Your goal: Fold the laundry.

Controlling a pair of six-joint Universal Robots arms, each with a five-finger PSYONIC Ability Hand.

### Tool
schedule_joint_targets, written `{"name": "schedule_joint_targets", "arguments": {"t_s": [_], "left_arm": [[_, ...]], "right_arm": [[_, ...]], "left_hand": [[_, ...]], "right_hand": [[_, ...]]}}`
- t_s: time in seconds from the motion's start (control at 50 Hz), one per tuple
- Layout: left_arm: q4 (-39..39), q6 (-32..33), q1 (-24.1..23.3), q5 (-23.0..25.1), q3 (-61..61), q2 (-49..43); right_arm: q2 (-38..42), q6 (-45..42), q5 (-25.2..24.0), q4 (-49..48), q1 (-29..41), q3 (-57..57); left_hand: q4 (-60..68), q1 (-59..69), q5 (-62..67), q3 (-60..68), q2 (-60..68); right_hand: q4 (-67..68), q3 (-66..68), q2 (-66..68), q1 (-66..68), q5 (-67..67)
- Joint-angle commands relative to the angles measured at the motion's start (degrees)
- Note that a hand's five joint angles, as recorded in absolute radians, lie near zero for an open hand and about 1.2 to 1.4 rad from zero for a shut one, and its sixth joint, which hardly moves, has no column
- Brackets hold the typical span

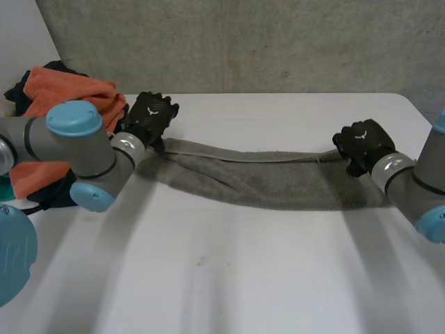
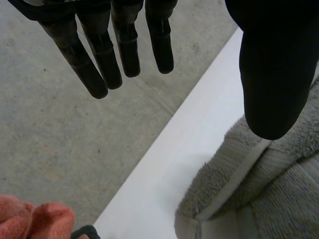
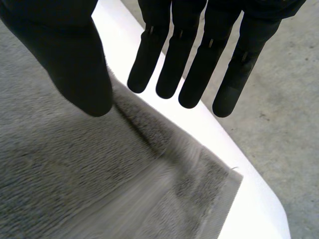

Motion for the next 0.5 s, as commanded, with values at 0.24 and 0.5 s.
{"name": "schedule_joint_targets", "arguments": {"t_s": [0.24, 0.5], "left_arm": [[-13.19, 0.68, 3.67, 3.93, 10.28, -6.74], [-11.34, 4.11, 4.03, 3.41, 18.00, -14.46]], "right_arm": [[18.54, -1.30, -1.52, 12.91, -3.14, -29.22], [27.95, -3.33, -2.22, 8.71, -4.46, -38.45]], "left_hand": [[0.96, 1.38, 0.87, 1.32, 1.35], [4.48, 4.90, 4.39, 4.84, 4.86]], "right_hand": [[-17.77, -17.42, -17.27, -17.46, -17.78], [-17.61, -17.26, -17.11, -17.30, -17.61]]}}
